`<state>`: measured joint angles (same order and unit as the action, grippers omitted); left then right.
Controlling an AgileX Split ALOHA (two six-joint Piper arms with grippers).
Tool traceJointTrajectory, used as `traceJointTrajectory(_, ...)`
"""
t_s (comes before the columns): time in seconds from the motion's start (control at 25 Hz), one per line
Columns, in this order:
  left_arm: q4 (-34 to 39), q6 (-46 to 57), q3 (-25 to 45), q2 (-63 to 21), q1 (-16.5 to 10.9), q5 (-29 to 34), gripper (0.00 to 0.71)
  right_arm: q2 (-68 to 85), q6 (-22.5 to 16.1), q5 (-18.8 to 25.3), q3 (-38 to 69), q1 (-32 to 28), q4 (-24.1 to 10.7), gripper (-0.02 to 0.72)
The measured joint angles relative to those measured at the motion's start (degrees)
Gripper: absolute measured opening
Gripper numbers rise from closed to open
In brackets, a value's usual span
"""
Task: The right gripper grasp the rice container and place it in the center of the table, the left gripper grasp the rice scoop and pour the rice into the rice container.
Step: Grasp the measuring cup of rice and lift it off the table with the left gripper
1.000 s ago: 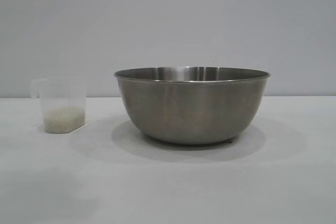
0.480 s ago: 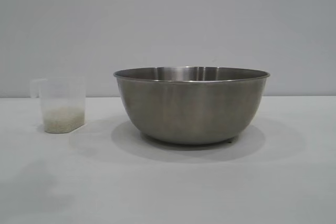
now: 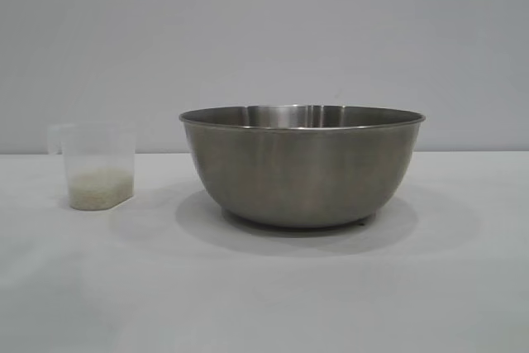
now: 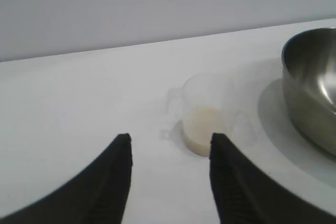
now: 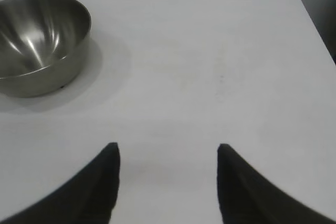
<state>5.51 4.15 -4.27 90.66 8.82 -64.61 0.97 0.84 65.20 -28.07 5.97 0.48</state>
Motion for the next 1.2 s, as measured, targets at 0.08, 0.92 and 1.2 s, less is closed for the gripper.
traceJointTrajectory(0.08,0.0,0.0,-0.7,4.9,0.0,-0.2,0.273,0.0,0.0,0.0,0.0,0.0,0.0,0.221)
traceJointTrajectory(0.92,0.0,-5.5,-16.9,18.6,0.0,-0.5,0.238,0.0,0.0,0.0,0.0,0.0,0.0,0.219)
traceJointTrajectory(1.2,0.0,-7.7,-20.6,22.0,0.0,-0.5,0.238,0.0,0.0,0.0,0.0,0.0,0.0,0.219)
